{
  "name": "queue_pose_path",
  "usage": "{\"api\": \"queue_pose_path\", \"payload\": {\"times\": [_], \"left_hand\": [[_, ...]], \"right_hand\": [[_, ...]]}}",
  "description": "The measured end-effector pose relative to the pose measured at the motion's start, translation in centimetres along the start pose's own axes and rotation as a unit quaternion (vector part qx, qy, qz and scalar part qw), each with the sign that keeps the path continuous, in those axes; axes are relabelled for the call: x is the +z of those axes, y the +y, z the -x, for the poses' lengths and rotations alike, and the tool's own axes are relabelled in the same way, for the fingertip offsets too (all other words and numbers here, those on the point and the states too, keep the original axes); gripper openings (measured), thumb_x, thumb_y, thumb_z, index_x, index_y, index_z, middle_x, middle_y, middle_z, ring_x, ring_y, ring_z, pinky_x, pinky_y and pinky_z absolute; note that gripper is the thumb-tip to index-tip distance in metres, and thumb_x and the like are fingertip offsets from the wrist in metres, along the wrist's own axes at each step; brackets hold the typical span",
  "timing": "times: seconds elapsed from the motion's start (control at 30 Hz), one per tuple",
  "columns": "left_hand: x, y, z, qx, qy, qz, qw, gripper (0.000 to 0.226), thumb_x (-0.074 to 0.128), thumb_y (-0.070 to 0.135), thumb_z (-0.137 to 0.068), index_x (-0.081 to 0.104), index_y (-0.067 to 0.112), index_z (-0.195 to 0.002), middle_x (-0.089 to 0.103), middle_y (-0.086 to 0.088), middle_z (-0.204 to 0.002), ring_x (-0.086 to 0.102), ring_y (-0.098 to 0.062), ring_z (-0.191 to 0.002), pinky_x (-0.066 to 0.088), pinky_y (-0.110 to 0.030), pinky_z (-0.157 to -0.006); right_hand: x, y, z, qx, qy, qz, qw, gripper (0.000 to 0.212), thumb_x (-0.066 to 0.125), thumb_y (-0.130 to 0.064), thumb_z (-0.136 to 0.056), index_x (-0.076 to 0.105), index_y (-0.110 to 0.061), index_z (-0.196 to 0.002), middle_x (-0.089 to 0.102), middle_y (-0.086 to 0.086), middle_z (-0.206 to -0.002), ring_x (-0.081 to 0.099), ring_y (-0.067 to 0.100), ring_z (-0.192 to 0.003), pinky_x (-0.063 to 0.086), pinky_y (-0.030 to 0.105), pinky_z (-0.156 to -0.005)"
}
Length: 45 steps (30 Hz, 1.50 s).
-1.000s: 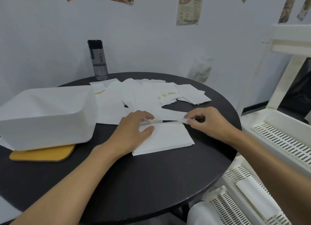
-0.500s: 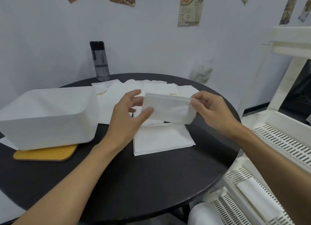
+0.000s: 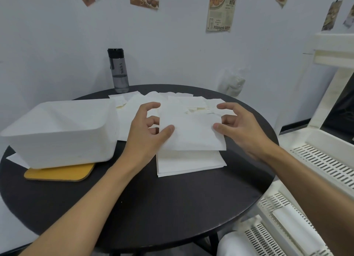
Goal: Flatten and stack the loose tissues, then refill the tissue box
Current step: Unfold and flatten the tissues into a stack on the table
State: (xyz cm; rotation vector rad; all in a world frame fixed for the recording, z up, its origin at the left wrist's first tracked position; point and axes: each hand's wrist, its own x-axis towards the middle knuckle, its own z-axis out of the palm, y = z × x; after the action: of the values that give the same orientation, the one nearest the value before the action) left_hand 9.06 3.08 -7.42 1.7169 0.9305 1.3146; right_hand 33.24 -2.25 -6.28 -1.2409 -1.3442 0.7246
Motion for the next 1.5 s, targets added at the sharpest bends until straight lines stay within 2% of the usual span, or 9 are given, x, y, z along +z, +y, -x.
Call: {"api": "queue_pose_path", "payload": {"times": [0.23, 0.37, 0.47, 0.57, 0.63, 0.87, 1.07, 1.23, 1.5], "left_hand": [[-0.8, -0.6, 0.7, -0.023, -0.089, -0.066, 0.994, 0.058, 0.071, 0.012, -0.087, 0.044, 0.049, -0.123, 0.072, -0.006, -0.104, 0.07, -0.034, -0.086, 0.06, -0.049, -0.082], [-1.2, -0.9, 0.8, -0.02, -0.122, -0.142, 0.982, 0.063, 0.07, 0.021, -0.081, 0.039, 0.055, -0.124, 0.069, -0.003, -0.104, 0.066, -0.03, -0.088, 0.057, -0.049, -0.087], [-1.3, -1.4, 1.1, -0.006, -0.154, -0.225, 0.962, 0.064, 0.072, 0.022, -0.082, 0.038, 0.054, -0.126, 0.051, 0.015, -0.118, 0.055, -0.008, -0.103, 0.047, -0.031, -0.097], [-1.1, -1.3, 1.4, 0.059, -0.153, -0.29, 0.943, 0.049, 0.066, 0.036, -0.084, 0.047, 0.048, -0.127, 0.04, 0.023, -0.129, 0.035, -0.003, -0.123, 0.028, -0.028, -0.108], [-0.7, -0.9, 1.6, 0.091, -0.169, -0.309, 0.931, 0.04, 0.059, 0.047, -0.081, 0.055, 0.046, -0.121, 0.042, 0.028, -0.131, 0.031, 0.003, -0.129, 0.019, -0.023, -0.108], [0.9, -0.4, 0.8, 0.129, -0.287, -0.357, 0.88, 0.024, 0.064, 0.046, -0.092, 0.068, 0.037, -0.114, 0.054, 0.024, -0.13, 0.038, 0.006, -0.125, 0.023, -0.023, -0.104], [1.3, -1.4, 0.2, 0.141, -0.281, -0.35, 0.883, 0.036, 0.053, 0.06, -0.082, 0.067, 0.041, -0.108, 0.054, 0.03, -0.122, 0.04, 0.008, -0.122, 0.025, -0.021, -0.103], [1.2, -2.2, 0.2, 0.139, -0.276, -0.327, 0.893, 0.047, 0.044, 0.069, -0.076, 0.067, 0.043, -0.108, 0.052, 0.033, -0.122, 0.039, 0.01, -0.126, 0.023, -0.02, -0.106], [1.1, -2.3, 0.1, 0.13, -0.277, -0.318, 0.897, 0.048, 0.044, 0.07, -0.075, 0.066, 0.044, -0.108, 0.05, 0.037, -0.122, 0.038, 0.012, -0.126, 0.019, -0.013, -0.104]], "right_hand": [[-0.1, 0.9, -0.1, 0.021, -0.045, 0.106, 0.993, 0.046, 0.071, -0.011, -0.09, 0.051, -0.027, -0.128, 0.06, 0.02, -0.073, 0.055, 0.02, -0.069, 0.043, 0.029, -0.07], [0.2, 1.5, -0.4, 0.003, -0.071, 0.17, 0.983, 0.046, 0.069, -0.015, -0.091, 0.048, -0.027, -0.13, 0.052, 0.0, -0.063, 0.042, 0.011, -0.056, 0.036, 0.013, -0.054], [0.4, 2.3, -0.4, -0.005, -0.094, 0.222, 0.971, 0.053, 0.072, -0.023, -0.088, 0.047, -0.027, -0.134, 0.057, -0.004, -0.073, 0.049, 0.007, -0.063, 0.043, 0.018, -0.069], [0.2, 3.3, -0.1, -0.008, -0.107, 0.288, 0.952, 0.052, 0.074, -0.039, -0.081, 0.05, -0.04, -0.127, 0.058, -0.011, -0.09, 0.053, 0.0, -0.079, 0.042, 0.034, -0.099], [0.0, 3.7, 0.0, -0.008, -0.108, 0.307, 0.946, 0.046, 0.072, -0.043, -0.082, 0.052, -0.043, -0.123, 0.055, -0.012, -0.098, 0.052, 0.0, -0.086, 0.038, 0.041, -0.106], [-0.9, 4.5, -1.2, -0.035, -0.048, 0.343, 0.938, 0.024, 0.063, -0.038, -0.092, 0.06, -0.035, -0.117, 0.055, -0.014, -0.116, 0.05, 0.006, -0.113, 0.033, 0.038, -0.11], [-3.5, 6.3, -4.3, 0.019, -0.002, 0.502, 0.865, 0.035, 0.044, -0.046, -0.101, 0.062, -0.032, -0.127, 0.033, -0.001, -0.154, 0.015, 0.019, -0.146, 0.014, 0.047, -0.116], [-4.0, 6.6, -5.5, 0.076, -0.027, 0.511, 0.856, 0.039, 0.031, -0.047, -0.103, 0.061, -0.039, -0.126, 0.025, -0.002, -0.161, 0.007, 0.019, -0.149, 0.011, 0.049, -0.115], [-4.0, 6.7, -5.4, 0.052, -0.01, 0.521, 0.852, 0.047, 0.033, -0.046, -0.103, 0.049, -0.021, -0.14, 0.034, -0.012, -0.156, 0.017, 0.015, -0.146, 0.016, 0.045, -0.112]]}}
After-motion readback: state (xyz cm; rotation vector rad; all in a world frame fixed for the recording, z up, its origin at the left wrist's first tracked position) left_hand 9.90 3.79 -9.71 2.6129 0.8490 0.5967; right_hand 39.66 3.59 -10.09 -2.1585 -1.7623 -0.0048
